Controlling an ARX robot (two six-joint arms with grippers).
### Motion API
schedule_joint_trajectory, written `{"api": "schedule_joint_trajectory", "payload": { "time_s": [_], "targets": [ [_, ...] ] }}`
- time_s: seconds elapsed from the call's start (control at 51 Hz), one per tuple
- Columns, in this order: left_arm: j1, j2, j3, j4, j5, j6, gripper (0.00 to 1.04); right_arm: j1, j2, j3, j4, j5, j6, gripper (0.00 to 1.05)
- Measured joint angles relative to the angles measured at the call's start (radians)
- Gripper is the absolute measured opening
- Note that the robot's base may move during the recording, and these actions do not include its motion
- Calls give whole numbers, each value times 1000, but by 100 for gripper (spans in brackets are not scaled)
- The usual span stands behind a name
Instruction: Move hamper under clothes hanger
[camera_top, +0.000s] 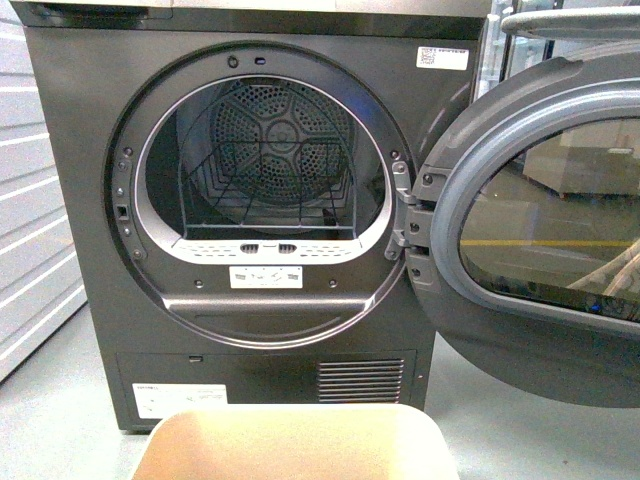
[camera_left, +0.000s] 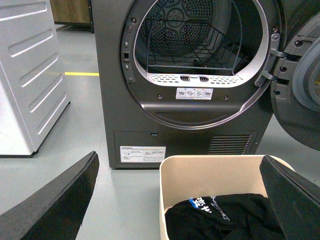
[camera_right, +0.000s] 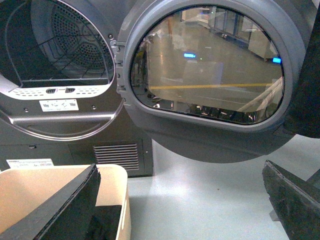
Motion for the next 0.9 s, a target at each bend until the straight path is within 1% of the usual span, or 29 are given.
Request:
{"api": "schedule_joint_trajectory", "payload": {
  "time_s": [0.901],
  "targets": [
    [0,0,0,0,0,0,98,0,0,0,0,0,0,97]
  ]
}}
